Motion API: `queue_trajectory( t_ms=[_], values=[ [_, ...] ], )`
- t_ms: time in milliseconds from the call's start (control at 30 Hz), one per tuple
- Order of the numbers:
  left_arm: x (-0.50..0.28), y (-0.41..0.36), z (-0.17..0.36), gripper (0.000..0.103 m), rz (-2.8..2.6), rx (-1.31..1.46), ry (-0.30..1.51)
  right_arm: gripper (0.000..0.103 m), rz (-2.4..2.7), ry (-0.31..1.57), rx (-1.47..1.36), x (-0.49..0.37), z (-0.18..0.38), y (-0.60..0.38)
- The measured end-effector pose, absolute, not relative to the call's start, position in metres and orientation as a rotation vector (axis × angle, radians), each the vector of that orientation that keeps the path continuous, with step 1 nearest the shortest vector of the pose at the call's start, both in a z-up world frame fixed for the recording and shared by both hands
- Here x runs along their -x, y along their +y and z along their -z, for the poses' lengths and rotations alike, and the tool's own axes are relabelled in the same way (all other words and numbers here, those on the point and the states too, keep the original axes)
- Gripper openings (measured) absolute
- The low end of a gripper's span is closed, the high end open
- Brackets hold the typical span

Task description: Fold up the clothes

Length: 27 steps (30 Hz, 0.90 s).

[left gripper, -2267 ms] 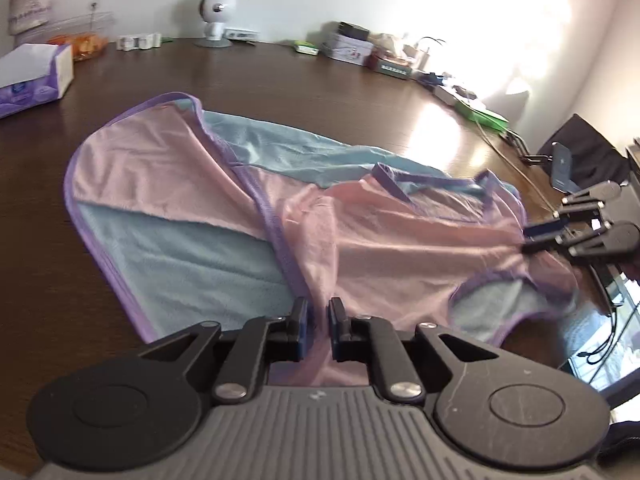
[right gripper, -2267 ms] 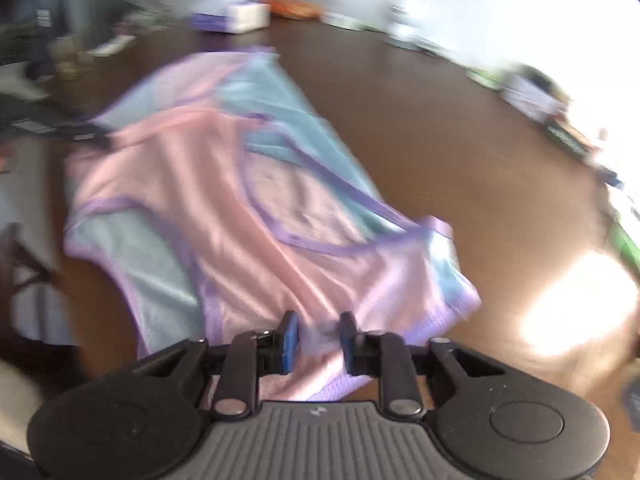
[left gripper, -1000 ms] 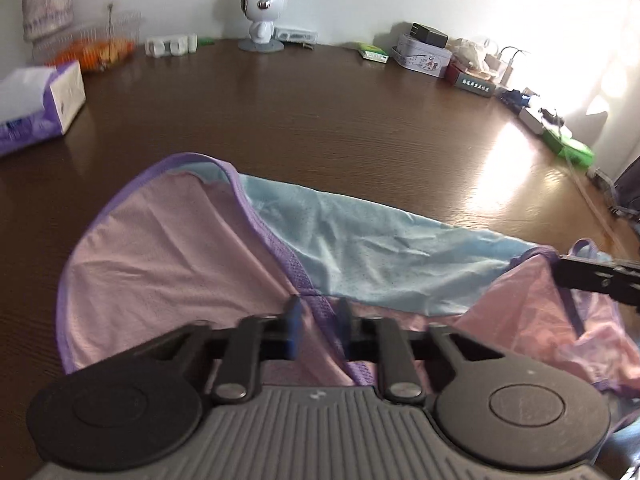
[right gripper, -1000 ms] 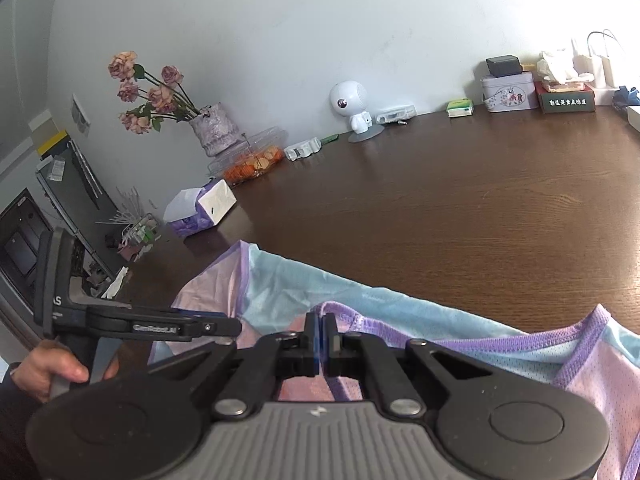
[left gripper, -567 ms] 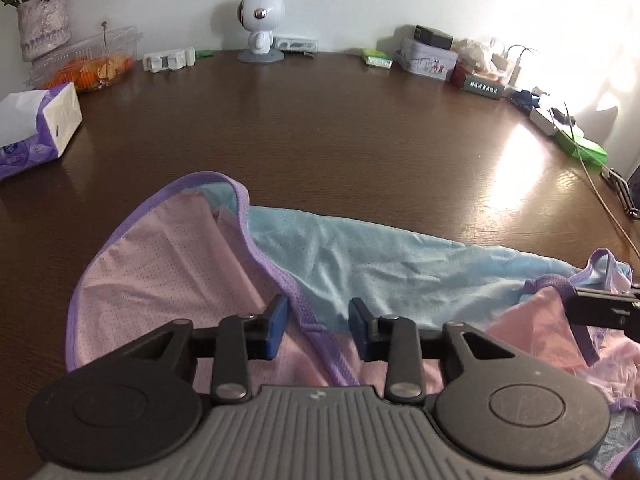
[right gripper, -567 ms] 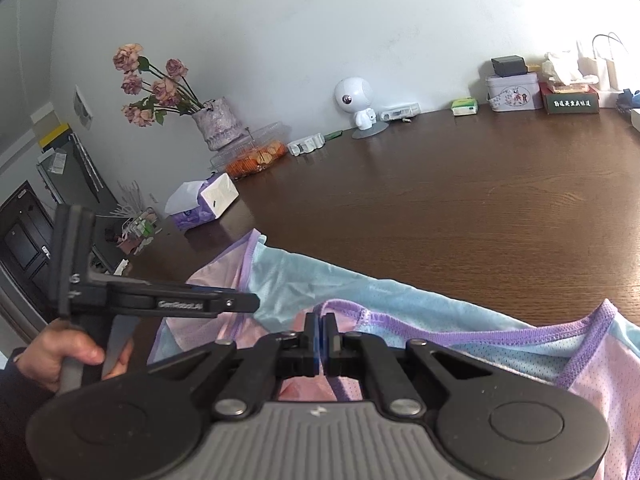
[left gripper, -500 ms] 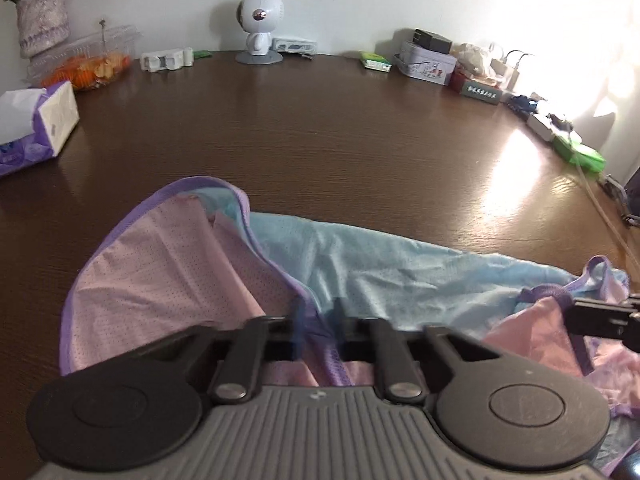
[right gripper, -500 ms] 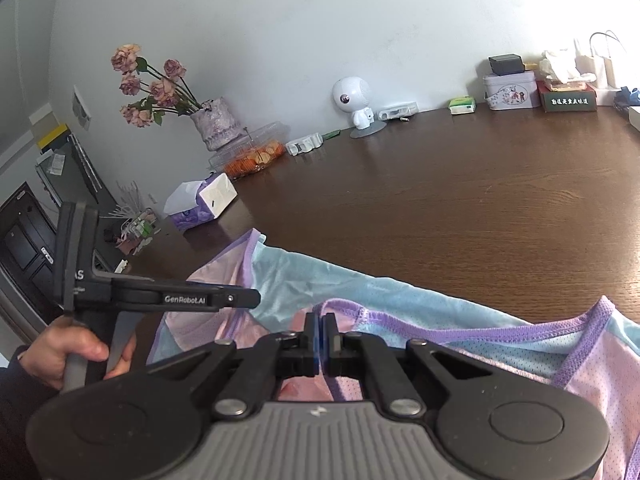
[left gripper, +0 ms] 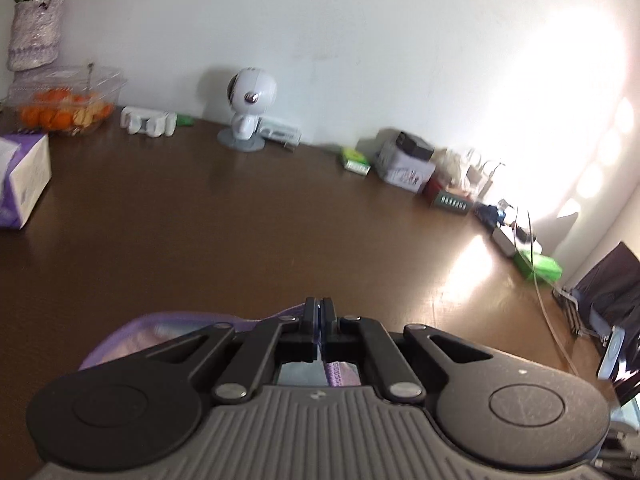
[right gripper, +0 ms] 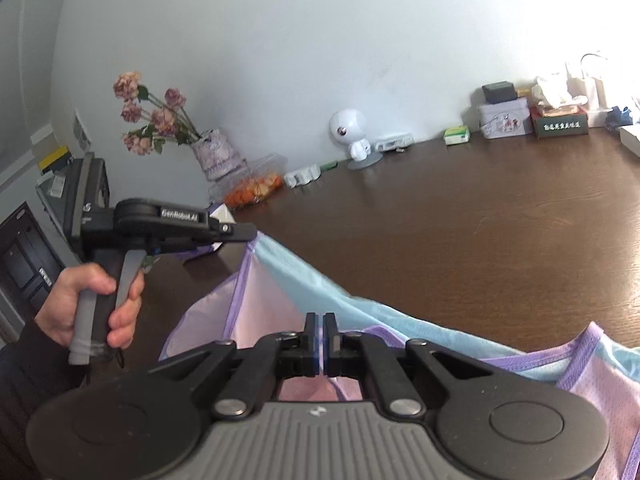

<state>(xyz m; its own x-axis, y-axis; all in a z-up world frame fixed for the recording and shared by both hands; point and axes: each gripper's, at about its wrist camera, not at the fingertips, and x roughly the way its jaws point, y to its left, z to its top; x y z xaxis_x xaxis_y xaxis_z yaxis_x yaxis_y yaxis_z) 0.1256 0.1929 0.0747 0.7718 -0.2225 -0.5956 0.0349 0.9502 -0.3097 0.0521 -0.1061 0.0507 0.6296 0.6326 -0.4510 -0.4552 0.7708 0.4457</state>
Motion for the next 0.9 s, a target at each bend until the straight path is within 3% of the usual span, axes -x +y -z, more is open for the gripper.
queue_trajectory(
  t_ms=[133,200,267,333,400,467,633,667,700,733,867,900],
  values=[
    [-0.153,0.189,-0.052,0.007,0.129,0.221,0.810,0.002,-0.589,0.669,-0.259,-0.064,-0.052,-0.098],
    [-0.128,0.200,-0.048,0.013,0.156,0.234,0.832,0.008,-0.586,0.677,-0.223,-0.066,-0.057,-0.097],
    [-0.086,0.209,-0.048,0.048,0.249,0.278,0.824,0.012,-0.595,0.682,-0.183,-0.067,-0.066,-0.097],
    [-0.044,0.209,-0.043,0.056,0.296,0.252,0.837,0.017,-0.613,0.698,-0.148,-0.075,-0.074,-0.093],
    [-0.014,0.206,-0.032,0.055,0.275,0.201,0.881,0.030,-0.660,0.729,-0.067,-0.095,-0.082,-0.071],
    [0.009,0.207,-0.022,0.055,0.233,0.185,0.888,0.032,-0.731,0.770,-0.022,-0.125,-0.081,-0.039],
    [0.048,0.221,-0.018,0.055,0.181,0.307,0.836,0.021,-0.722,0.926,-0.037,-0.206,-0.051,0.033],
    [0.053,0.221,-0.018,0.055,0.177,0.311,0.829,0.016,-0.714,0.949,-0.036,-0.217,-0.046,0.044],
    [0.057,0.221,-0.019,0.055,0.168,0.311,0.830,0.003,-0.687,0.965,-0.025,-0.225,-0.041,0.052],
    [0.060,0.223,-0.020,0.055,0.158,0.312,0.834,0.001,-0.643,0.957,0.009,-0.232,-0.037,0.060],
    [0.072,0.223,-0.036,0.055,0.185,0.345,0.833,0.002,-0.587,0.890,0.036,-0.235,-0.039,0.064],
    [0.076,0.222,-0.042,0.056,0.205,0.352,0.828,0.007,-0.595,0.882,0.030,-0.232,-0.042,0.061]
  ],
)
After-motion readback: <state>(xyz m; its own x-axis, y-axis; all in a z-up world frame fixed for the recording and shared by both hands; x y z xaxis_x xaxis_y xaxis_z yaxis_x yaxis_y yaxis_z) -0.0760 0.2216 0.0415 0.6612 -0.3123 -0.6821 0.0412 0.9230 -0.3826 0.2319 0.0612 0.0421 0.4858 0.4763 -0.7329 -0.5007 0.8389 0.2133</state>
